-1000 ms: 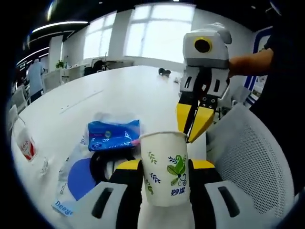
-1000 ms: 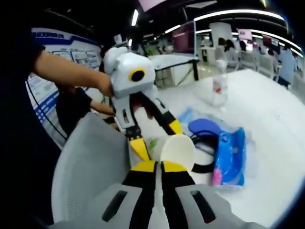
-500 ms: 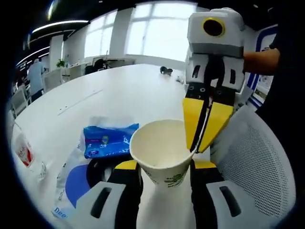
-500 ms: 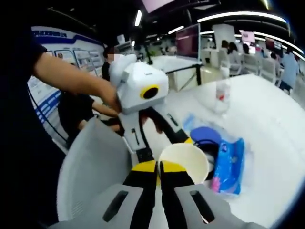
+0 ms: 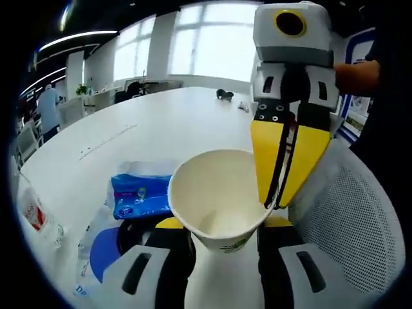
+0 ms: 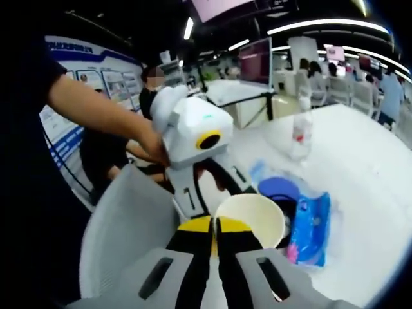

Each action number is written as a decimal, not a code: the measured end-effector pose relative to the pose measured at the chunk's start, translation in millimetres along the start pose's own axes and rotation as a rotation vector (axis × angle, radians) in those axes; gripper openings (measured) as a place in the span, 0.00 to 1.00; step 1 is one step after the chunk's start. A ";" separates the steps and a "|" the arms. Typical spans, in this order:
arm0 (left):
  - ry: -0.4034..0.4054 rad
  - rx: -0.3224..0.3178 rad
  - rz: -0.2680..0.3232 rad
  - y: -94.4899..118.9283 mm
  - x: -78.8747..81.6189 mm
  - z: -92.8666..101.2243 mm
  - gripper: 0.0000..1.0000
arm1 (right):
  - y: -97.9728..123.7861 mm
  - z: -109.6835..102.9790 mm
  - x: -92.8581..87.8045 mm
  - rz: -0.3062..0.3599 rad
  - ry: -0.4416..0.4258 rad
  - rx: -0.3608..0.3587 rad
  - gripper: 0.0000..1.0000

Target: Arrange the tabletop items into an orderly group along one side of the table until the central work area is clear of visible clutter.

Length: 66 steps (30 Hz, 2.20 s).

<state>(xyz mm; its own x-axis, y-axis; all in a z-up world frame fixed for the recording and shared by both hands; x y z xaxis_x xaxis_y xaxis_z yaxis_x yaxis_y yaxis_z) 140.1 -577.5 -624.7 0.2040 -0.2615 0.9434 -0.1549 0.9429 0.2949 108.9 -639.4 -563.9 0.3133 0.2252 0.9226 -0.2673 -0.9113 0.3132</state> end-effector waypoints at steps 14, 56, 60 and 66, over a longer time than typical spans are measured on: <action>-0.030 0.045 0.020 4.4 4.6 -11.4 0.39 | 7.8 14.2 12.6 0.092 0.141 -0.081 0.24; -0.066 0.159 0.068 13.7 29.3 -49.6 0.39 | 31.4 38.5 21.6 0.247 0.117 -0.266 0.68; -0.077 0.160 0.069 12.6 31.2 -53.4 0.39 | 35.6 43.0 20.4 0.254 0.098 -0.299 0.74; -0.085 0.165 0.079 10.5 34.9 -58.4 0.39 | 43.7 47.6 14.3 0.257 0.070 -0.336 0.78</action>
<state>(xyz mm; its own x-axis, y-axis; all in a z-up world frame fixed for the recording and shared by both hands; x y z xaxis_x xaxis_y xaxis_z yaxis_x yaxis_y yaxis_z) 202.1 -564.7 -597.5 0.1032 -0.2109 0.9721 -0.3248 0.9165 0.2333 145.1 -692.4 -547.8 0.1378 0.0389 0.9897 -0.6141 -0.7807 0.1162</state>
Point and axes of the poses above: the point that each gripper's makers call its tool centre point, and the gripper's own axes: y roughly backward along the fingers, z roughly to its right, x roughly out of its top, the point moved 6 cm from there along y, roughly backward along the fingers, and after that the axes turned 15 degrees about z, right-handed, at the moved point
